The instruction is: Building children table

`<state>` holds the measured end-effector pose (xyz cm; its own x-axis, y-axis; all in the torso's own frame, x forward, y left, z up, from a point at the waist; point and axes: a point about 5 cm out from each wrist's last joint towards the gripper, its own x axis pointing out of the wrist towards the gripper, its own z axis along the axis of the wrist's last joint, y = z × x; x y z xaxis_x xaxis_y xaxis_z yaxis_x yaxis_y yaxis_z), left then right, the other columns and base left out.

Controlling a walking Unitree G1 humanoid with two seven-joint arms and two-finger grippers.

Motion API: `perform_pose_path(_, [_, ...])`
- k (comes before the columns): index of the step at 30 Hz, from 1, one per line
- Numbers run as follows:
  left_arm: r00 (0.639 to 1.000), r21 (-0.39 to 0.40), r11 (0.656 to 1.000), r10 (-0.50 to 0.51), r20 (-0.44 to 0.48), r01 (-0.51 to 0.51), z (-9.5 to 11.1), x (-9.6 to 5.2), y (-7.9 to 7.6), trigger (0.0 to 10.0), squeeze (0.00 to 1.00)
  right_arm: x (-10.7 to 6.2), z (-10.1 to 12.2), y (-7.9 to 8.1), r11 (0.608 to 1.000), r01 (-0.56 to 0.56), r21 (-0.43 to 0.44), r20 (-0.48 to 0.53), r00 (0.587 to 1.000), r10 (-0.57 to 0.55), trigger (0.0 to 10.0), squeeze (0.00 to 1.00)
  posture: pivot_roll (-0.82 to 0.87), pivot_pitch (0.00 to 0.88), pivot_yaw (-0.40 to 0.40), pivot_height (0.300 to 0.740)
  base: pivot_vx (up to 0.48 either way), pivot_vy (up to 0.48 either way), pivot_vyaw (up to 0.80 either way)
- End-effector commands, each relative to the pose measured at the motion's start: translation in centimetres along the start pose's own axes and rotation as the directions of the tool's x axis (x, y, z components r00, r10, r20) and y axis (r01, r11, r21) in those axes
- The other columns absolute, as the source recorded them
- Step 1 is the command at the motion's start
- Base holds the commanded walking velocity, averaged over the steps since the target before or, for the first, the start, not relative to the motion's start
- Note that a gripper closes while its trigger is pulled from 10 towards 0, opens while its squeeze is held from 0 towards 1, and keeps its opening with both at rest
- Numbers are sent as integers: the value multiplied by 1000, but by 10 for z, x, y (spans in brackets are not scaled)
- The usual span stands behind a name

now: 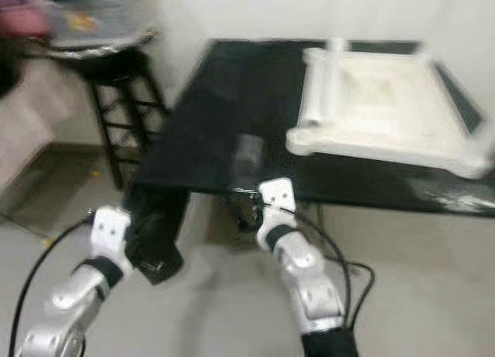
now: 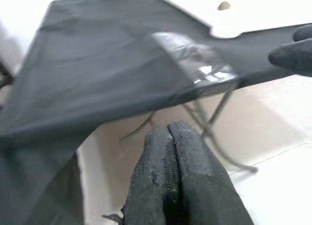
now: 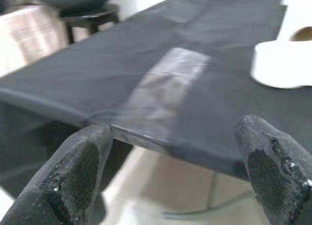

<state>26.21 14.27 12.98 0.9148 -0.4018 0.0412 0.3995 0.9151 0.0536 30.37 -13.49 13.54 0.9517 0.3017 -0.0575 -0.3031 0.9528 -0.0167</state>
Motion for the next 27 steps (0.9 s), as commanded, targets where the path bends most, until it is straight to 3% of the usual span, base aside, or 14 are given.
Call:
perform_pose_path(1, [1000,-2,1000,5,-24,-5,-5,-3,2,10000,0,1,-2,7,1000,-22,12,-3,1000,22,10000,0,-76,118,30,740,0,0,-800])
perform_pose_path(19, [1000,-7,1000,17,-4,-17,-4,-4,2,10000,0,1,-3,6,1000,-27,14,-5,1000,27,10000,0,-75,111,29,740,0,0,-800])
perform_pose_path(27, [1000,16,1000,13,-21,-13,-5,-4,3,10000,0,2,-3,8,999,-29,20,3,1000,29,10000,0,-57,100,38,740,0,0,0])
